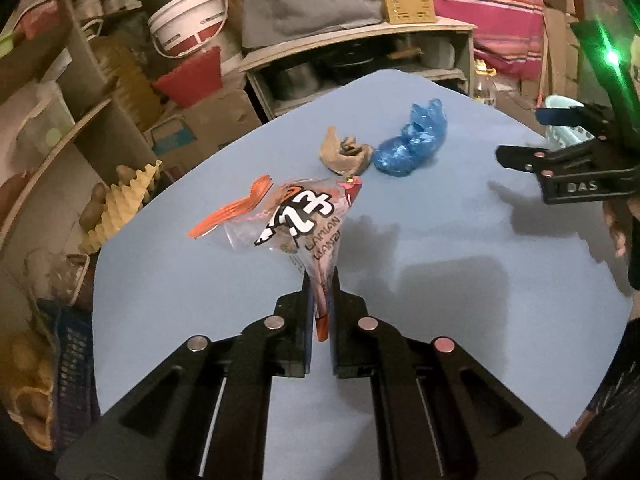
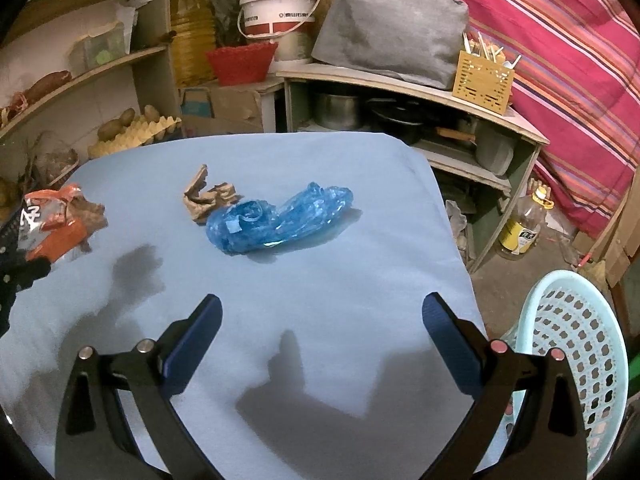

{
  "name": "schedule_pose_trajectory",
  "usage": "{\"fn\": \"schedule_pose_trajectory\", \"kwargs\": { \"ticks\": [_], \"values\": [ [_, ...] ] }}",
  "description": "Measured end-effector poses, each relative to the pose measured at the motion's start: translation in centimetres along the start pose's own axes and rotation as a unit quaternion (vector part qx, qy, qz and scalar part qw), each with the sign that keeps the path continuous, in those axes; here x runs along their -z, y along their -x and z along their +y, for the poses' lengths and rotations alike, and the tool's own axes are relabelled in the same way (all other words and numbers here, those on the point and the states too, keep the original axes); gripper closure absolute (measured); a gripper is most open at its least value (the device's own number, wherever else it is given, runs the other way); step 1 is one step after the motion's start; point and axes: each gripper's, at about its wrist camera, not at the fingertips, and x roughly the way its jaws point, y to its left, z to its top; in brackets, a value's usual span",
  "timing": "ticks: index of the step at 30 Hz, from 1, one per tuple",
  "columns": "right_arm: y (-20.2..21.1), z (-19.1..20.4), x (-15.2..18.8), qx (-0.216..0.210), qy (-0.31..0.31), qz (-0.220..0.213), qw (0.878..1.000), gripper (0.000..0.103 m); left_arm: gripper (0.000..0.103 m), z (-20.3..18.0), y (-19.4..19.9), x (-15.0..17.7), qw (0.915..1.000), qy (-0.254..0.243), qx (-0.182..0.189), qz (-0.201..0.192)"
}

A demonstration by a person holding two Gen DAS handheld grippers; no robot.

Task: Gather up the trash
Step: 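Hold the snack bag in the left tool while the right tool grasps the brown paper scrap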

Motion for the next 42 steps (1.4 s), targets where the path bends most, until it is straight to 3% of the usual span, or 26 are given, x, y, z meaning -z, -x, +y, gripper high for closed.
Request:
{"fn": "schedule_pose_trajectory", "kwargs": {
  "ticks": [6, 13, 14, 16, 23, 32, 42],
  "values": [
    [-0.3, -0.1, 0.3, 0.004, 0.003, 0.007, 1.0, 0.005, 0.098, 0.3, 1.0, -0.9, 0.9992, 0.016, 0.027, 0.024],
    [-0.2, -0.1, 0.4, 0.005, 0.002, 0.006, 1.0, 0.005, 0.096, 2.2, 1.0, -1.7, 0.9957, 0.075, 0.05, 0.024],
    [-0.2, 0.0, 0.4, 0.006, 0.004, 0.006, 1.0, 0.005, 0.089, 2.3, 0.9, -1.7, 0.9955, 0.079, 0.048, 0.022],
    [-0.3, 0.0, 0.4, 0.007, 0.005, 0.008, 1.0, 0.005, 0.087, 2.4, 0.3, -1.7, 0.9951, 0.084, 0.046, 0.022],
    [-0.4, -0.2, 0.4, 0.008, 0.003, 0.009, 1.0, 0.005, 0.095, 2.9, -0.6, -1.8, 0.995, 0.092, 0.035, 0.021],
    [-0.5, 0.3, 0.4, 0.009, 0.004, 0.008, 1.0, 0.005, 0.095, 5.5, 0.0, -1.1, 0.9917, 0.125, 0.03, 0.005],
    [-1.5, 6.0, 0.1, -0.019, 0.033, 0.007, 0.999, 0.005, 0.095, 10.0, 0.7, 1.5, 0.9849, 0.172, 0.003, -0.02]
  ]
}}
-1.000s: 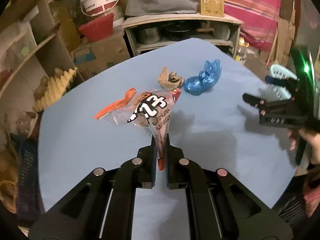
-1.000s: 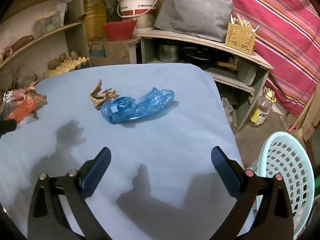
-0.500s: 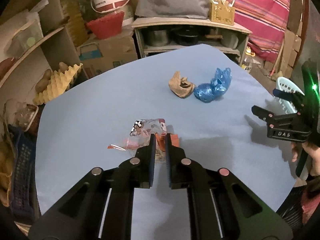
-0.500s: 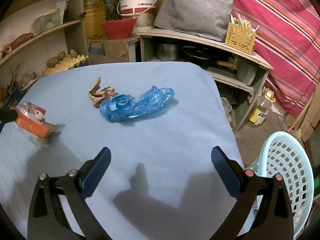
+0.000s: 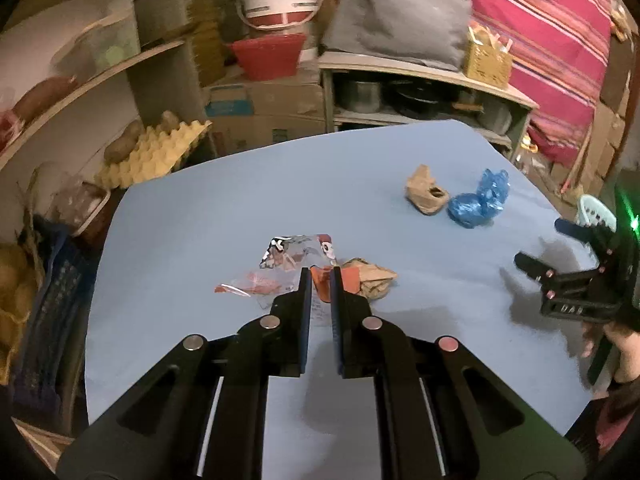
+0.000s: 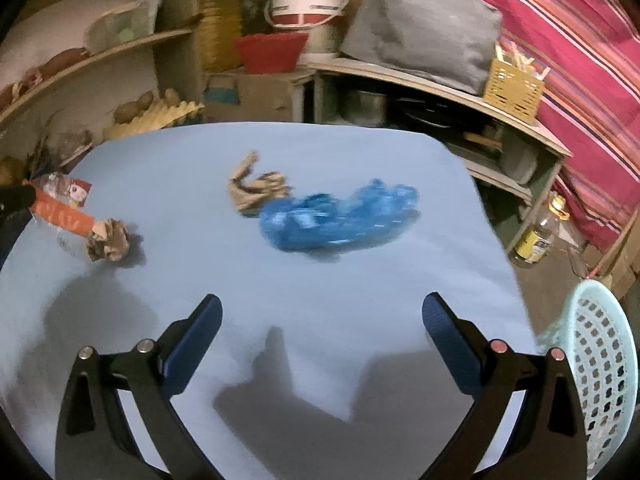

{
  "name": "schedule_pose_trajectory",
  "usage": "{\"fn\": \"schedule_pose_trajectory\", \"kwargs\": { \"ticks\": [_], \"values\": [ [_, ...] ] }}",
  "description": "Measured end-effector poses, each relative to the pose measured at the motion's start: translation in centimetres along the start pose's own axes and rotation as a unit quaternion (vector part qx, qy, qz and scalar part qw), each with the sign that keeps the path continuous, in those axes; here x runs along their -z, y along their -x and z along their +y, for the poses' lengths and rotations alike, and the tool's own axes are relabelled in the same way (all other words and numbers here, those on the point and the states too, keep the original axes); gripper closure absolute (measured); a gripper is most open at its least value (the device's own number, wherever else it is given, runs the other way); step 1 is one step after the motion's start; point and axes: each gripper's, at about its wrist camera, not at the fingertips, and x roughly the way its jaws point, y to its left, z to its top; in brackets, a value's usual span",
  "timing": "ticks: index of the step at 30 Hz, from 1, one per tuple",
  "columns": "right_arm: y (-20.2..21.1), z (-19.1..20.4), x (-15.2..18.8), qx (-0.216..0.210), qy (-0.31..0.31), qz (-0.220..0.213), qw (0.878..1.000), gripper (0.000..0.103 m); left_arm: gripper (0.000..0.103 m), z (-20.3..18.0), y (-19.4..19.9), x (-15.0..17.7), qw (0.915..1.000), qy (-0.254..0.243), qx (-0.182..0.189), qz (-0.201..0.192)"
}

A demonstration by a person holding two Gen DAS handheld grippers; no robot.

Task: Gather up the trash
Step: 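Hold the snack bag in the left tool while the right tool grasps the brown paper scrap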

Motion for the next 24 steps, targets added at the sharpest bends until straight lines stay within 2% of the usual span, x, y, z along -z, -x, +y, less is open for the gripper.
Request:
{"fn": "schedule_pose_trajectory", "kwargs": {
  "ticks": [5, 11, 17, 24],
  "values": [
    [-0.2, 3.8, -0.6, -0.025, 0.014, -0.005, 1.0, 0.005, 0.095, 2.6, 0.5, 0.8, 0.9996, 0.021, -0.017, -0.008],
    [-0.1, 8.7, -0.8, -0.041, 0.032, -0.012, 0.999, 0.005, 0.095, 6.0, 0.8, 2.1, 0.9974, 0.055, -0.032, -0.035],
    [-0.4, 12.9, -1.0, -0.04, 0.04, -0.01, 0.998, 0.005, 0.095, 8.6, 0.7, 3.3, 0.9941, 0.087, -0.041, -0.049],
    [-2.1, 16.1, -1.7, -0.026, 0.028, 0.005, 0.999, 0.005, 0.095, 10.9, 1.0, 4.6, 0.9923, 0.098, -0.059, -0.048]
  ]
}}
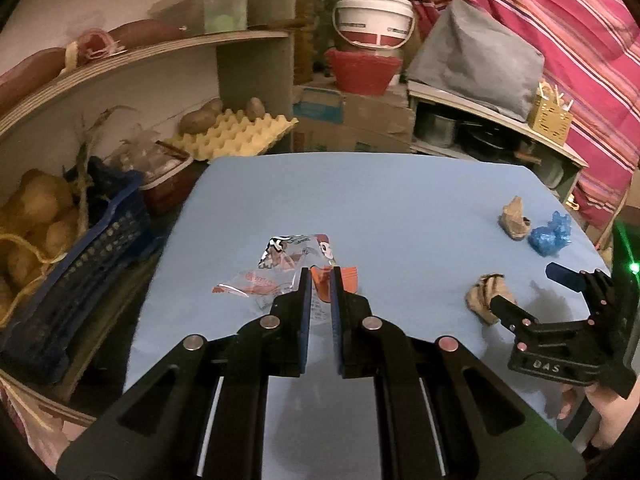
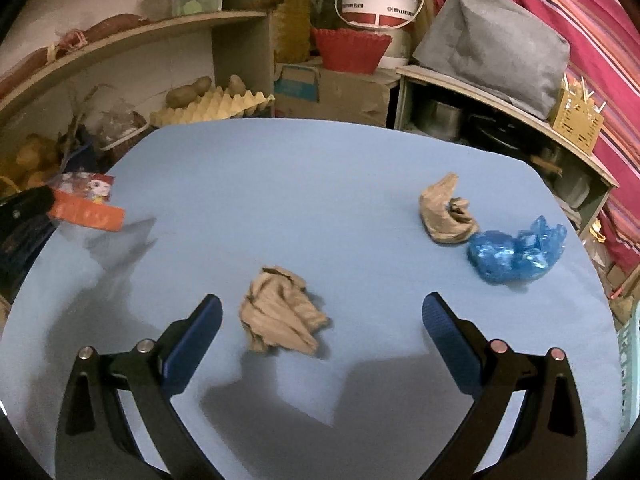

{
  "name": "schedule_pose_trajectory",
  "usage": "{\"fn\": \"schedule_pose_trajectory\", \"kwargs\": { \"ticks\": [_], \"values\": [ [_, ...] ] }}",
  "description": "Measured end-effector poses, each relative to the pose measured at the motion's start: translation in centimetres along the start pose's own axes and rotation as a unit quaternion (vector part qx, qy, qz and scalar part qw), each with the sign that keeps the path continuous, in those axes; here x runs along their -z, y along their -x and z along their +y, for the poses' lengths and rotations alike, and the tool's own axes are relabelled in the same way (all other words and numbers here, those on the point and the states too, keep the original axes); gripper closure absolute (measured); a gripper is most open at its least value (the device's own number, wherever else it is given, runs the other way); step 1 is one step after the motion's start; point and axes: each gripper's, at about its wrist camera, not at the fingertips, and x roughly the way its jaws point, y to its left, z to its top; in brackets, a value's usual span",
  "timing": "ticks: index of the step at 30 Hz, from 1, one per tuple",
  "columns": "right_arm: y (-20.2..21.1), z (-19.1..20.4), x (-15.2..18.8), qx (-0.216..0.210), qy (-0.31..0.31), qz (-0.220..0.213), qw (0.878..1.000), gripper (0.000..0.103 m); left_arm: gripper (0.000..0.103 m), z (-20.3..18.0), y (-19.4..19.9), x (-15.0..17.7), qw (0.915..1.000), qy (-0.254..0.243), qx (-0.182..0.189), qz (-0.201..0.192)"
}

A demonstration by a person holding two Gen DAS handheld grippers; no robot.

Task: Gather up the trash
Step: 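Hold the snack bag in the left tool while the right tool grasps the brown paper scrap, then carry the snack bag and paper scrap over the blue basket with both tools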

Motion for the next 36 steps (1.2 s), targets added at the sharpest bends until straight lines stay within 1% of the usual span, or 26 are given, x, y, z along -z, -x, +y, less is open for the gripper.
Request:
{"fn": "schedule_pose_trajectory", "kwargs": {
  "ticks": [3, 6, 9, 10, 11, 12, 13, 14, 15, 16, 18, 22, 25, 29, 36],
  "values": [
    [-0.8, 0.8, 0.0, 0.013, 0.001, 0.012, 1.0, 0.005, 0.095, 1.1, 0.2, 0.2, 0.9999, 0.007, -0.011, -0.005],
    [-1.1, 1.0, 0.1, 0.018, -0.001, 0.015, 1.0, 0.005, 0.095, 2.3, 0.1, 0.3, 0.9996, 0.022, -0.017, -0.008],
    [-1.4, 1.2, 0.1, 0.024, 0.002, 0.017, 1.0, 0.008, 0.095, 3.1, 0.0, 0.3, 0.9992, 0.034, -0.021, -0.01],
    [-1.5, 1.4, 0.2, 0.02, 0.004, 0.021, 1.0, 0.016, 0.095, 3.2, 0.0, 0.4, 0.9991, 0.035, -0.022, -0.011],
    [-1.7, 1.4, 0.2, 0.014, 0.006, 0.026, 1.0, 0.022, 0.095, 3.1, 0.0, 0.3, 0.999, 0.036, -0.023, -0.011],
    [-1.9, 1.5, 0.2, 0.009, 0.007, 0.031, 0.999, 0.034, 0.095, 3.1, 0.0, 0.3, 0.999, 0.036, -0.023, -0.012],
    [-2.2, 1.6, 0.3, 0.002, 0.009, 0.038, 0.999, 0.043, 0.095, 3.1, 0.0, 0.2, 0.999, 0.037, -0.023, -0.013],
    [-2.3, 1.6, 0.4, -0.004, 0.009, 0.042, 0.999, 0.048, 0.095, 2.9, 0.0, 0.2, 0.9989, 0.037, -0.023, -0.014],
    [-2.3, 1.6, 0.5, -0.01, 0.008, 0.044, 0.999, 0.051, 0.095, 2.9, 0.1, 0.1, 0.9989, 0.038, -0.023, -0.015],
    [-2.3, 1.5, 0.5, -0.019, 0.007, 0.045, 0.999, 0.051, 0.095, 2.7, 0.1, 0.0, 0.9988, 0.039, -0.022, -0.017],
    [-1.9, 1.4, 0.5, -0.023, 0.008, 0.038, 0.999, 0.052, 0.095, 2.5, 0.3, -0.1, 0.9987, 0.041, -0.022, -0.02],
    [0.1, 0.2, -0.1, -0.025, 0.004, 0.008, 1.0, 0.052, 0.095, 1.2, 0.9, -0.7, 0.9986, 0.04, -0.018, -0.03],
    [2.0, -1.7, -0.5, -0.018, -0.004, -0.015, 1.0, 0.052, 0.095, -0.4, 1.5, -1.2, 0.9985, 0.034, -0.014, -0.04],
    [3.9, -5.2, -0.7, -0.006, -0.022, -0.031, 0.999, 0.052, 0.095, -3.1, 2.4, -1.8, 0.9984, 0.02, 0.002, -0.053],
    [7.0, -12.8, -0.3, 0.035, -0.051, -0.05, 0.997, 0.052, 0.095, -8.2, 3.3, -2.3, 0.9973, -0.007, 0.027, -0.068]
  ]
}}
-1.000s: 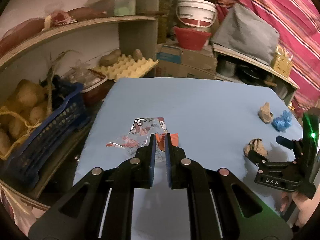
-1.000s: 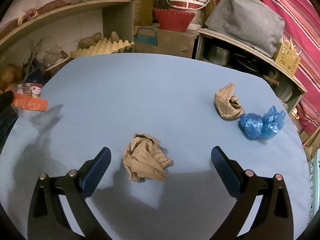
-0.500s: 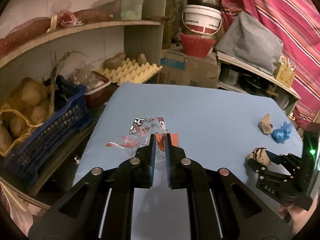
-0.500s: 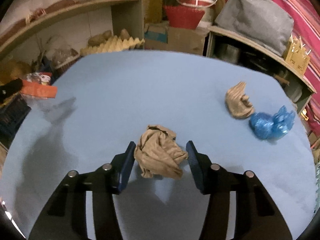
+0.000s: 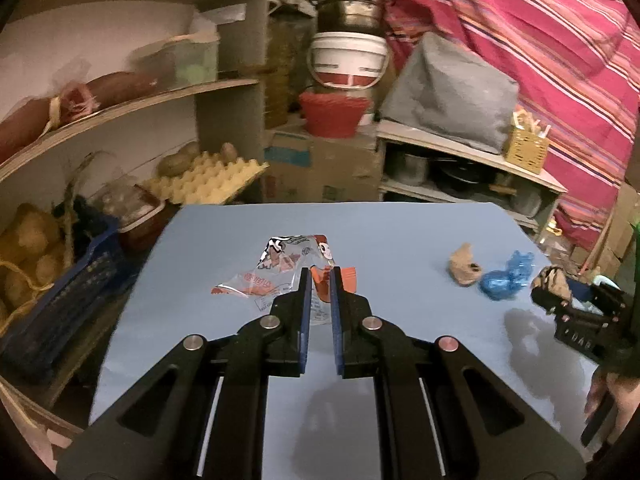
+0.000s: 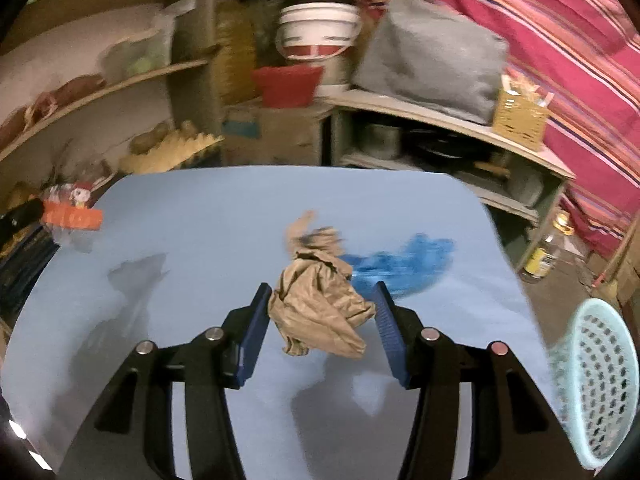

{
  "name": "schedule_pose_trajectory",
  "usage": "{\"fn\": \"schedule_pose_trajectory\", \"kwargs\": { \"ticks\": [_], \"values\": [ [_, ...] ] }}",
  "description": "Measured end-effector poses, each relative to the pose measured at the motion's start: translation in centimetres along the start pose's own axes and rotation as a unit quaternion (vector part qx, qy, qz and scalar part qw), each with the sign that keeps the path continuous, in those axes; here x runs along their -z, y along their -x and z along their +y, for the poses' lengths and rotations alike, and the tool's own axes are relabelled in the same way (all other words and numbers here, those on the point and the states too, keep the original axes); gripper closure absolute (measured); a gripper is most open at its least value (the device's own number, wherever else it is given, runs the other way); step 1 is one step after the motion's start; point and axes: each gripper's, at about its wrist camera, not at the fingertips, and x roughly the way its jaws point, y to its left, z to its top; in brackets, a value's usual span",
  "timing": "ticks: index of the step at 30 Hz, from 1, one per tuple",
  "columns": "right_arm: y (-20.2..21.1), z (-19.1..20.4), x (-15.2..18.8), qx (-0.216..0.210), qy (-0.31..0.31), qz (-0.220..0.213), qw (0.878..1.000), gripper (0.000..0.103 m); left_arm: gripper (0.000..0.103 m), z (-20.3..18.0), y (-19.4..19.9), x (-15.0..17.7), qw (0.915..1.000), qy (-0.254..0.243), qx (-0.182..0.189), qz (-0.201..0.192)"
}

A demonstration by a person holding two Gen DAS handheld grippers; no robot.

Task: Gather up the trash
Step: 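Carry the snack bag and paper scrap over the blue basket with both tools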

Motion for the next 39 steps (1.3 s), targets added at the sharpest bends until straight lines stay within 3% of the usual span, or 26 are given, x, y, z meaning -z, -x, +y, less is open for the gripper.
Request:
{"fn": "schedule_pose_trajectory", "kwargs": {
  "ticks": [14, 26, 39],
  "values": [
    [3.9, -15.5, 1.9, 0.087, -0.057, -0.009, 0.995, 0.052, 0.095, -9.5, -0.8, -0.4, 0.9988, -0.031, 0.037, 0.0],
    [7.6, -27.4, 5.0, 0.122, -0.122, -0.025, 0.985, 0.052, 0.095, -21.3, 0.2, -1.4, 0.9924, -0.083, 0.089, -0.015],
    [9.2, -34.8, 8.2, 0.146, -0.19, -0.032, 0.97, 0.052, 0.095, -36.5, 0.8, -0.9, 0.9697, -0.136, 0.203, -0.014]
  ]
}}
